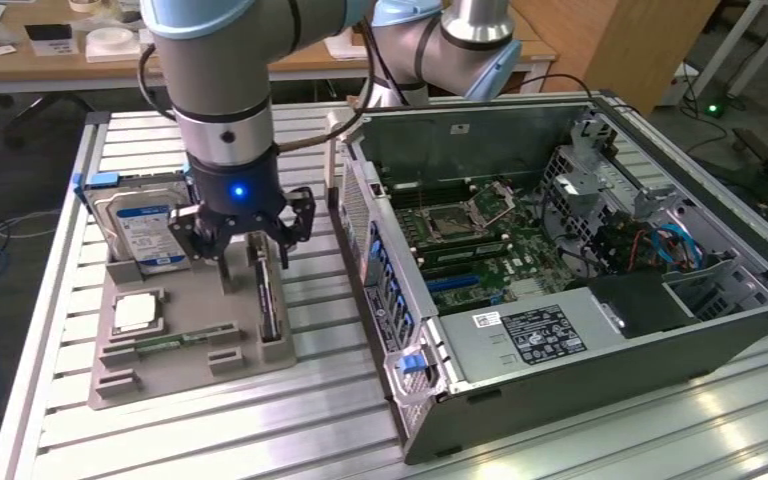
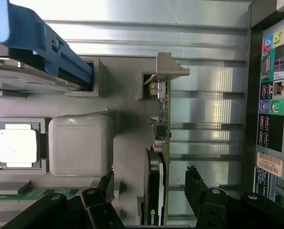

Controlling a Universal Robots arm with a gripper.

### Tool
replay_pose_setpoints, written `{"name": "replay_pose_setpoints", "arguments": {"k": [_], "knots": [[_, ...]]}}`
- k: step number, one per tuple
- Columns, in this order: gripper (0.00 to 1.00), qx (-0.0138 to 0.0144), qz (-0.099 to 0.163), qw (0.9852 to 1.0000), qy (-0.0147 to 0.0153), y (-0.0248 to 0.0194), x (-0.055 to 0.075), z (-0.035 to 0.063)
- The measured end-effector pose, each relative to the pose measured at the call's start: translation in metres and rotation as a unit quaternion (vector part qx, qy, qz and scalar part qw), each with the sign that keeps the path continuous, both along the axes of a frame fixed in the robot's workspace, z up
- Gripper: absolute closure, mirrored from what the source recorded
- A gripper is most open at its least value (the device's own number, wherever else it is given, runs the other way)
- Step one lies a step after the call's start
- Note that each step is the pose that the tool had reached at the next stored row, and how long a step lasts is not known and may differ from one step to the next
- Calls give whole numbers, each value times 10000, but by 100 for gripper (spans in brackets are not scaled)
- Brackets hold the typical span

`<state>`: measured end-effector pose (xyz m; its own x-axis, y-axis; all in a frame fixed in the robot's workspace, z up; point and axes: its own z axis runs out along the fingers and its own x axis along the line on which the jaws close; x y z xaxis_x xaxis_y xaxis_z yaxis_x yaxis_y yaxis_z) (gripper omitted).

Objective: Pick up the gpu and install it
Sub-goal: 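Pick up the gpu and move the gpu toward the slot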

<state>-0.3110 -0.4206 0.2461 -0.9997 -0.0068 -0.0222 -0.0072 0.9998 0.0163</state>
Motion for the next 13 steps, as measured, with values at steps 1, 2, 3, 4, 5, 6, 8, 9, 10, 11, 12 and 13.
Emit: {"name": "replay_pose_setpoints", "arguments": {"k": [1, 2, 3, 4, 5, 6, 8, 9, 10, 11, 12, 13], "knots": [[29, 0, 1, 10000, 0, -5, 1, -18], [29, -1, 1, 10000, 0, -5, 1, -35], [29, -3, -1, 10000, 0, -5, 2, -55], [29, -4, -1, 10000, 0, -5, 2, -73], [29, -4, -1, 10000, 0, -5, 2, -91], [29, -4, -1, 10000, -1, -9, 2, -109], [29, -5, -6, 10000, -1, -12, 3, -145], [29, -4, -14, 10000, -1, -12, 5, -164], [29, -4, -24, 10000, -1, -12, 7, -182], [29, -4, -38, 10000, -1, -12, 9, -198], [29, -4, -48, 10000, -1, -12, 10, -211], [29, -5, -53, 10000, -1, -12, 11, -220]]}}
